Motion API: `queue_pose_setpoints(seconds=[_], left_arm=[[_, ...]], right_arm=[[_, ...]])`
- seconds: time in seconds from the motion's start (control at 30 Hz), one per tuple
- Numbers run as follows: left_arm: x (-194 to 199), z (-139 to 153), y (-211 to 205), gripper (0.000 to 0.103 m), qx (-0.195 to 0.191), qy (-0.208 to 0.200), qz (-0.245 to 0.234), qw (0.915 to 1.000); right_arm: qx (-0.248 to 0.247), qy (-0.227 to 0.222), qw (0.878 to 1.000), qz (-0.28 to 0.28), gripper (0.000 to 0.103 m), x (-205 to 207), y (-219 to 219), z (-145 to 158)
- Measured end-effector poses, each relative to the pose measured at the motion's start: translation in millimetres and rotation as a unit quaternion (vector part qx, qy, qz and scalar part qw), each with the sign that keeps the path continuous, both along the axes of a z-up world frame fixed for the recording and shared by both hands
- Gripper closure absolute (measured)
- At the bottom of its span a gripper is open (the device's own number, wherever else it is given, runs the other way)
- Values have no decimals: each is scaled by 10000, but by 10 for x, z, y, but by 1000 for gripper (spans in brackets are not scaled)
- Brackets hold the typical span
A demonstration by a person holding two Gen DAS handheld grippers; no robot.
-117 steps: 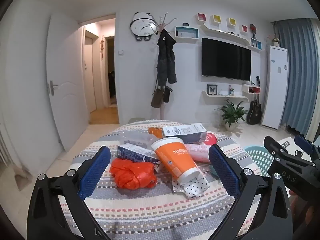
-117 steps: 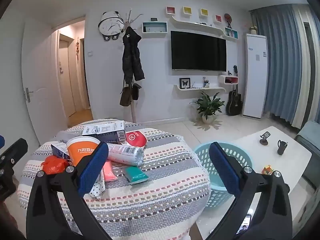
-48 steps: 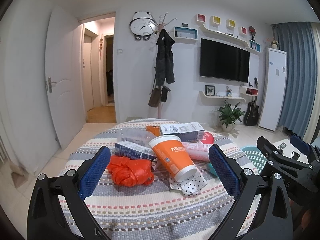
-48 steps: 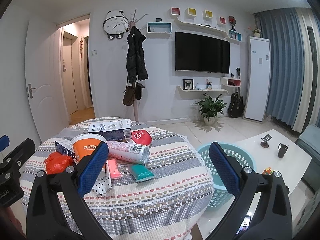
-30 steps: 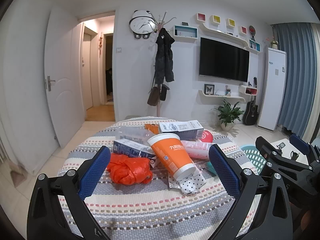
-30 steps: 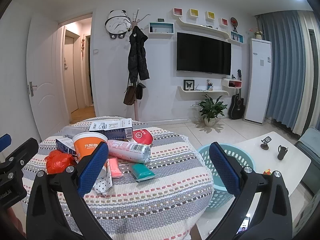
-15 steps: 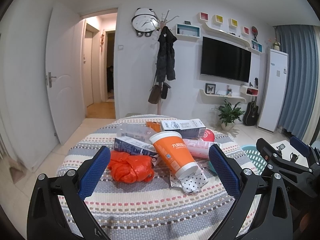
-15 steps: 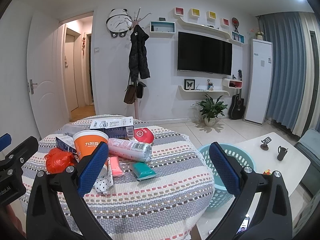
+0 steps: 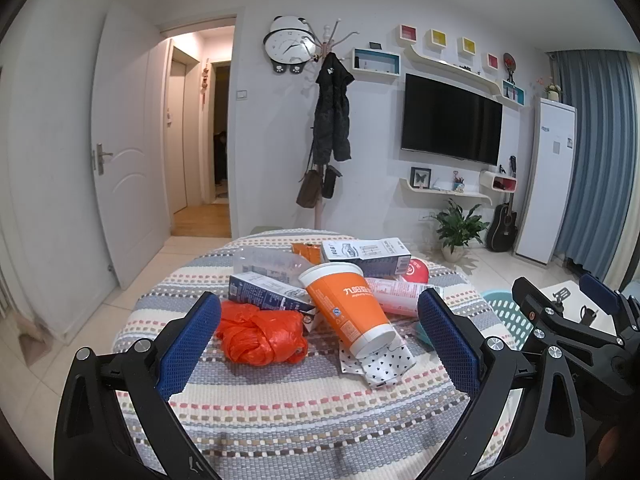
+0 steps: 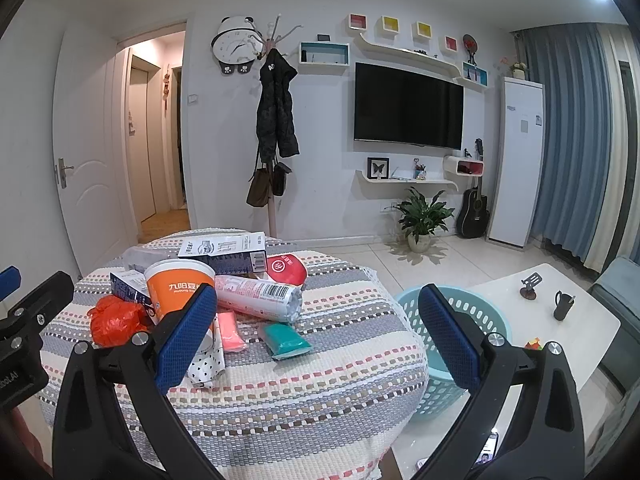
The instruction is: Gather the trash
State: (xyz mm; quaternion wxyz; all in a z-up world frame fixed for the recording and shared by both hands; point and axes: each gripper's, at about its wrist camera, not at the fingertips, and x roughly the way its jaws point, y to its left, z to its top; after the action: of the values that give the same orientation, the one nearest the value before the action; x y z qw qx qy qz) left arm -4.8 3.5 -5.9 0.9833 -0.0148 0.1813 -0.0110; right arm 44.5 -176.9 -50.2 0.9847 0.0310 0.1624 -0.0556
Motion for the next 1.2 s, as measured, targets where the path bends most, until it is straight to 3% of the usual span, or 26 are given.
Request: queue_pose_setpoints(seconds=[0.53, 0.6, 0.77, 0.87, 1.07, 1.2], left_arm=[[-2, 39, 155, 8, -22, -58, 101, 9999], [20, 41, 258, 8, -158, -11, 27, 9999], [209, -94, 375, 8, -488, 444, -260, 9975], [386, -201, 279, 8, -448, 724, -402, 9956], [911, -457, -51, 9, -381, 1523, -693, 9852], [1310, -679, -150, 10, -428, 2036, -451, 9771]], right_arm=[[-29, -34, 9998, -216, 7, 32, -74, -6], [120, -78, 9993, -331, 13, 59, -176, -31], [142, 241, 9992, -274, 17, 262, -321, -160], [-53, 411, 9989, -215, 17, 410, -338, -272], [196, 1052, 9930, 506, 36, 938, -490, -512], [326, 1582, 9823, 947, 37, 1212, -506, -761]])
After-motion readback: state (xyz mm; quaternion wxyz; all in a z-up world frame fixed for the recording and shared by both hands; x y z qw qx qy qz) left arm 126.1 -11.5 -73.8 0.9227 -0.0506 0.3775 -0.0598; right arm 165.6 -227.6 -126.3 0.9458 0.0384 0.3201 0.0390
